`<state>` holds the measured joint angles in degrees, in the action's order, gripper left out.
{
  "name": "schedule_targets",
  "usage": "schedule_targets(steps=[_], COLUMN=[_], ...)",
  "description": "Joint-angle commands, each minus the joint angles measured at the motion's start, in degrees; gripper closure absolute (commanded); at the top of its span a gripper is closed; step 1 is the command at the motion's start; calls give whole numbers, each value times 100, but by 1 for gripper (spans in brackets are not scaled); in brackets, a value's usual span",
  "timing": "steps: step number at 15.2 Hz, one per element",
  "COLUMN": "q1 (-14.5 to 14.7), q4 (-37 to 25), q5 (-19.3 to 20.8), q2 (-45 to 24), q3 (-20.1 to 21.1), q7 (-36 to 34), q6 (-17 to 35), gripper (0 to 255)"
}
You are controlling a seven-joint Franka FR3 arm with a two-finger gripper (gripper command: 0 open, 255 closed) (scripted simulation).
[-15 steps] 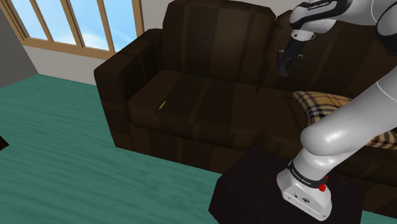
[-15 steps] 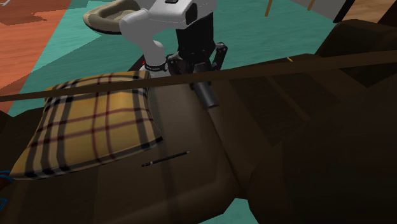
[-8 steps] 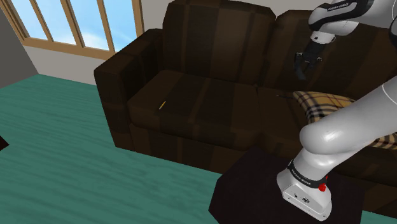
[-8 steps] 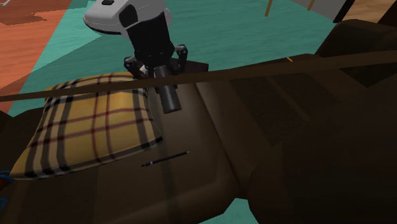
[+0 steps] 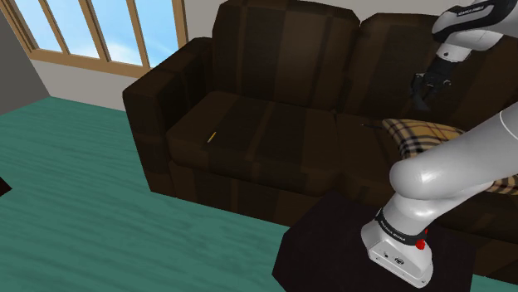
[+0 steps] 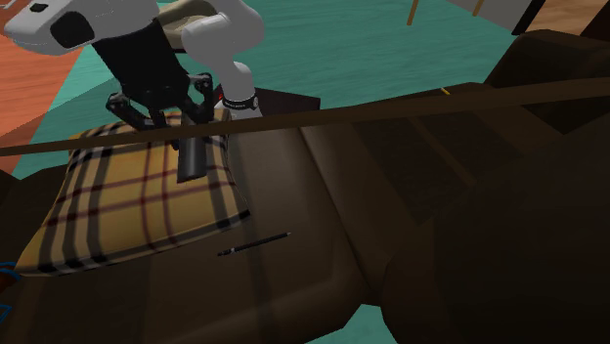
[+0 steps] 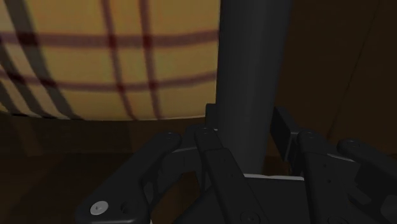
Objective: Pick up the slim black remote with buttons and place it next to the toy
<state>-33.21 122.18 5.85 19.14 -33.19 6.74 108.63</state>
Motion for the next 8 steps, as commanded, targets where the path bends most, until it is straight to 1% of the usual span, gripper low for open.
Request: schedule_targets(steps=[1, 8], q1=[-98, -339], q4=[2, -439], q5=[39, -17], q2=[-12, -339], q3=[-208, -1009], q7=[295, 1393], q6=[20, -104], gripper=[255, 255])
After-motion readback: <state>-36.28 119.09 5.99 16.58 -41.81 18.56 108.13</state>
